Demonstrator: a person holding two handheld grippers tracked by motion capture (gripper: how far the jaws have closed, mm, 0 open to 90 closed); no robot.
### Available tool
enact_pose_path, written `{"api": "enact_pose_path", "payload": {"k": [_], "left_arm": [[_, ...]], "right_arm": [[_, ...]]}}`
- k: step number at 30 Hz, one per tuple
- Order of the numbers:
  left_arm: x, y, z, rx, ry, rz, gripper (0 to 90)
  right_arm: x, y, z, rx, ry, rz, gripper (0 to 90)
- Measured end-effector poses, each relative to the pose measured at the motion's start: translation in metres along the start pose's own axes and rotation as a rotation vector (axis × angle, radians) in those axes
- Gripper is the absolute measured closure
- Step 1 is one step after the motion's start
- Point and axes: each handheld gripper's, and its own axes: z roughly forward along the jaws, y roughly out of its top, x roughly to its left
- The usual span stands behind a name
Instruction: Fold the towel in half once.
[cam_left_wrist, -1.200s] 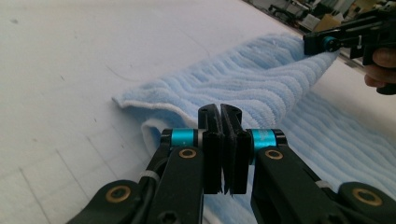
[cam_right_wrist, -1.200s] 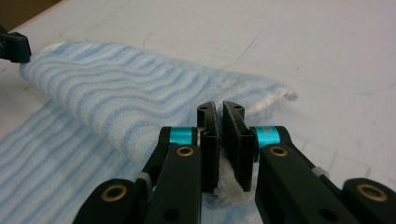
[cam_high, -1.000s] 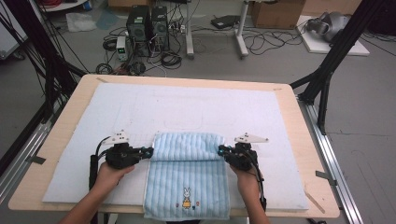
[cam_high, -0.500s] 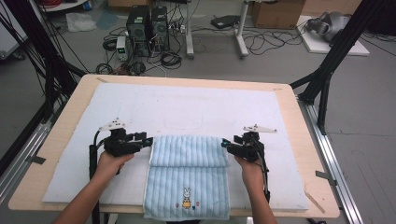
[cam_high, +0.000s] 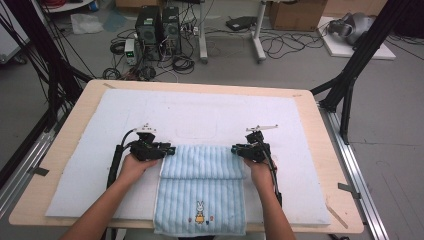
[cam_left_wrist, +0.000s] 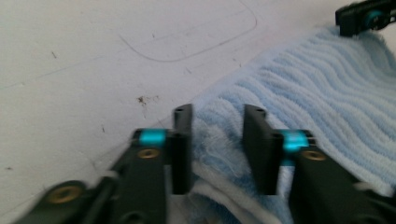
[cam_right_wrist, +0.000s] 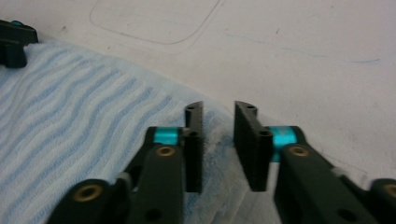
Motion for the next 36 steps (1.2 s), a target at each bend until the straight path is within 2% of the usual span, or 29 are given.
{"api": "enact_pose_path", "payload": {"k": [2,7,9,12,14,16,18,25,28,30,32,34,36], "left_arm": [[-0.002,0.002,-0.005,-0.032,-0.006,0.018,85.1],[-0.003,0.006,-0.022,-0.125,-0.028,0.019,86.0],[-0.004,0.007,-0.029,-0.154,-0.044,0.009,85.9],[-0.007,0.004,-0.039,-0.178,-0.084,0.001,85.6],[-0.011,-0.001,-0.046,-0.172,-0.113,0.004,85.6],[-0.012,-0.008,-0.051,-0.176,-0.152,-0.012,85.6],[-0.014,-0.016,-0.053,-0.149,-0.167,-0.005,85.4],[-0.023,-0.039,-0.053,-0.086,-0.211,-0.030,85.1],[-0.028,-0.045,-0.051,-0.050,-0.233,-0.021,83.7],[-0.030,-0.048,-0.048,-0.032,-0.215,-0.019,80.8],[-0.027,-0.046,-0.047,-0.034,-0.186,-0.043,68.5],[-0.024,-0.042,-0.049,-0.059,-0.142,-0.070,53.2],[-0.019,-0.037,-0.053,-0.107,-0.108,-0.088,44.9]], "right_arm": [[0.004,0.000,-0.002,-0.012,-0.008,-0.042,86.9],[0.012,0.001,-0.017,-0.096,-0.026,-0.085,87.1],[0.016,0.001,-0.025,-0.131,-0.015,-0.102,87.1],[0.021,0.000,-0.037,-0.169,0.017,-0.098,87.0],[0.025,-0.003,-0.045,-0.181,0.045,-0.106,86.9],[0.029,-0.009,-0.053,-0.180,0.061,-0.124,86.5],[0.032,-0.018,-0.056,-0.161,0.041,-0.165,86.2],[0.039,-0.054,-0.056,-0.107,0.081,-0.157,87.3],[0.039,-0.064,-0.062,-0.093,0.084,-0.151,87.5],[0.038,-0.069,-0.063,-0.056,0.061,-0.151,89.1],[0.035,-0.073,-0.061,-0.029,0.056,-0.139,85.9],[0.032,-0.074,-0.062,-0.053,0.054,-0.120,79.4],[0.030,-0.070,-0.066,-0.099,0.050,-0.102,72.6]]}}
